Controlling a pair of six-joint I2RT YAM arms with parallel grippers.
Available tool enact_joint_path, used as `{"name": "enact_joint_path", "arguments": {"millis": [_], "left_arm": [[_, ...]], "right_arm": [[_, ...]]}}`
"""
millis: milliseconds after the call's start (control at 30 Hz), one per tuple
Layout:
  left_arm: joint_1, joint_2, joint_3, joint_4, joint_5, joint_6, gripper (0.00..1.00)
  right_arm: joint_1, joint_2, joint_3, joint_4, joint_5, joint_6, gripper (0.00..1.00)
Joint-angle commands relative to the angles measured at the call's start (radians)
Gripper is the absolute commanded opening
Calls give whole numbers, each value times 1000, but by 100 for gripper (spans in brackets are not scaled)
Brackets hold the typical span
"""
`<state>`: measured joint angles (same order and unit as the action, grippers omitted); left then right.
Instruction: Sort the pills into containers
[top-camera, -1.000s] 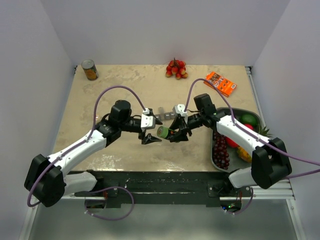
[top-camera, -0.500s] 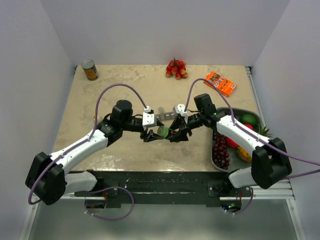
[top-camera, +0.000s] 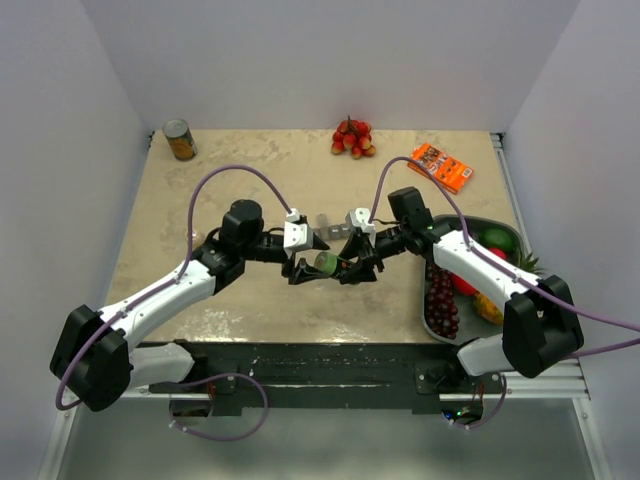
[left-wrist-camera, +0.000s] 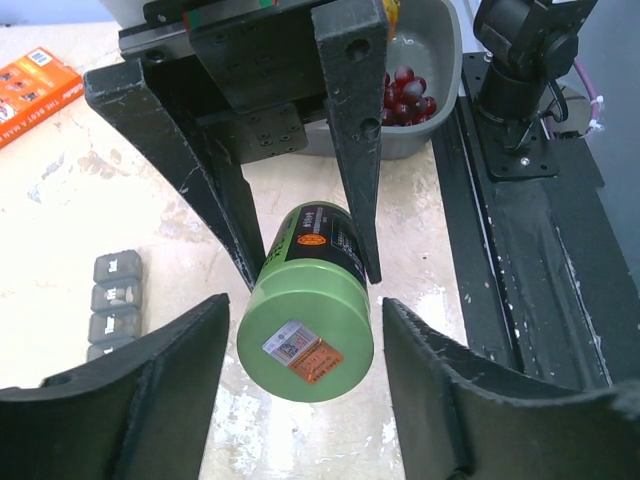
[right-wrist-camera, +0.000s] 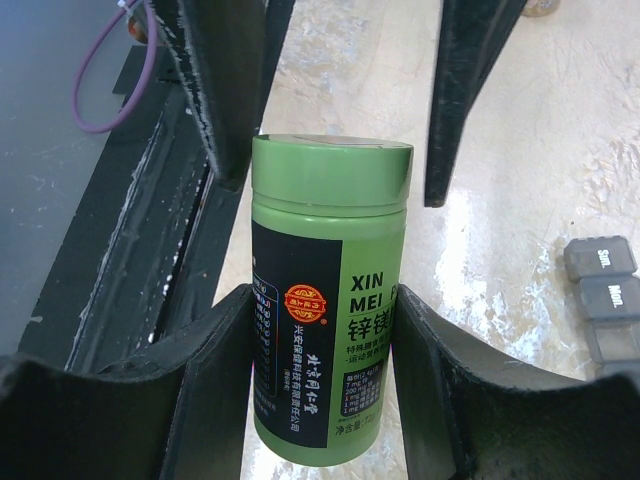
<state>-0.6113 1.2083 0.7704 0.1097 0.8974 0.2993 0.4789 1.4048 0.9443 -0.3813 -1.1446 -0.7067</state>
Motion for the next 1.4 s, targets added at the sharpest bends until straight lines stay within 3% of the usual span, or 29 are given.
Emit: {"name": "enact_joint_path", "arguments": {"millis": [0,200,300,400,433,533,567,633,700,800,1067,1133,1167,1200,1267,1300,1367], "left_arm": [[-4,-19,7,13,2,17,69],[-4,-15,15,-28,-5,40,69],[-4,-9,21,-28,8,34,63],[-4,-1,32,-28,24,20,41],[-4,0,39,-27,28,15,24],[-4,-3,37,7,18,-46,0],[-4,-7,32,21,17,-83,0],[-4,-26,3,92,0,-138,0],[-2,-48,-20,137,-18,-195,0],[-4,-70,-46,185,-38,-232,0],[-4,-98,-42,209,-97,-255,0],[-4,-101,-39,203,-118,-255,0],[-4,-102,-37,197,-121,-249,0],[-4,-98,-37,193,-127,-247,0],[-2,-98,-39,188,-132,-246,0],[-2,-98,-42,192,-137,-249,0],[-2,-99,-45,203,-138,-264,0]], "right_arm": [[6,-35,37,25,-40,0,0],[4,-35,37,25,-41,0,0],[4,-33,37,27,-40,1,0],[4,-35,33,33,-32,9,0],[4,-33,30,42,-29,15,1],[6,-41,13,73,-12,39,33],[4,-43,10,76,-10,41,60],[6,-47,1,87,-6,42,79],[4,-49,-2,91,0,52,90],[6,-41,-9,123,11,82,94],[32,-12,-10,145,66,119,91],[32,-12,-6,144,65,119,82],[32,-12,-3,140,59,118,76],[33,-10,1,134,57,115,54],[33,-6,10,127,54,108,30],[35,-4,14,107,48,98,12],[33,-4,24,91,43,78,3]]}}
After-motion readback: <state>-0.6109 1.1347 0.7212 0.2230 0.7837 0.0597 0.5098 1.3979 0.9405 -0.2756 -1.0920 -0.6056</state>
